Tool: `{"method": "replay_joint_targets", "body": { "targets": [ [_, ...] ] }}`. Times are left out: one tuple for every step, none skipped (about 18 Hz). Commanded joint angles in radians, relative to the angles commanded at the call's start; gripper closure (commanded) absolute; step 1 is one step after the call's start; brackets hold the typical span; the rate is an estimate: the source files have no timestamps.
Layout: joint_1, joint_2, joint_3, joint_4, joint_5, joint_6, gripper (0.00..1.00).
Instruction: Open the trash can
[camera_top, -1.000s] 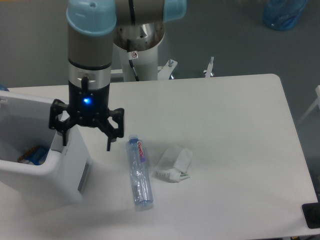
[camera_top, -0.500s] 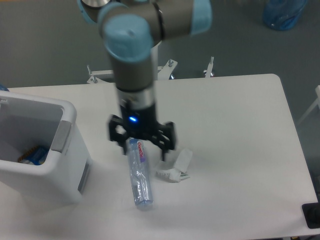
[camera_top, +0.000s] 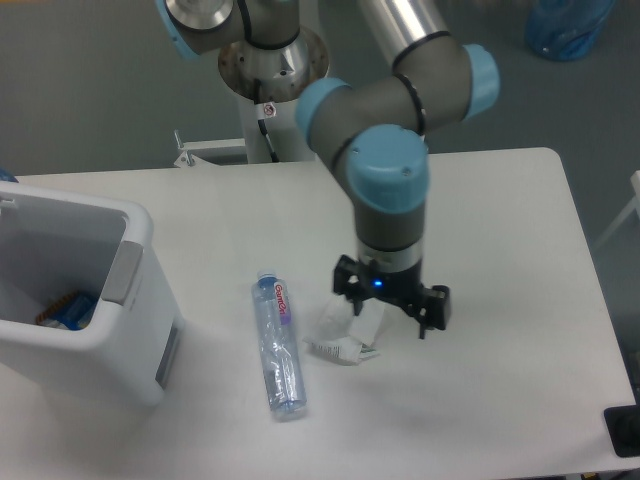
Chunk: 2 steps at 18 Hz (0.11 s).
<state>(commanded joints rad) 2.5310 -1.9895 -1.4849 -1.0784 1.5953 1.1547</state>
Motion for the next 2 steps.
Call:
{"method": "replay_joint_targets", "body": {
  "targets": [
    [0.012,-0.011,-0.005,0.000,0.002,0.023,0.00],
    [0.017,-0.012,-0.012,0.002,0.000,0.031,0.00]
  ]
}}
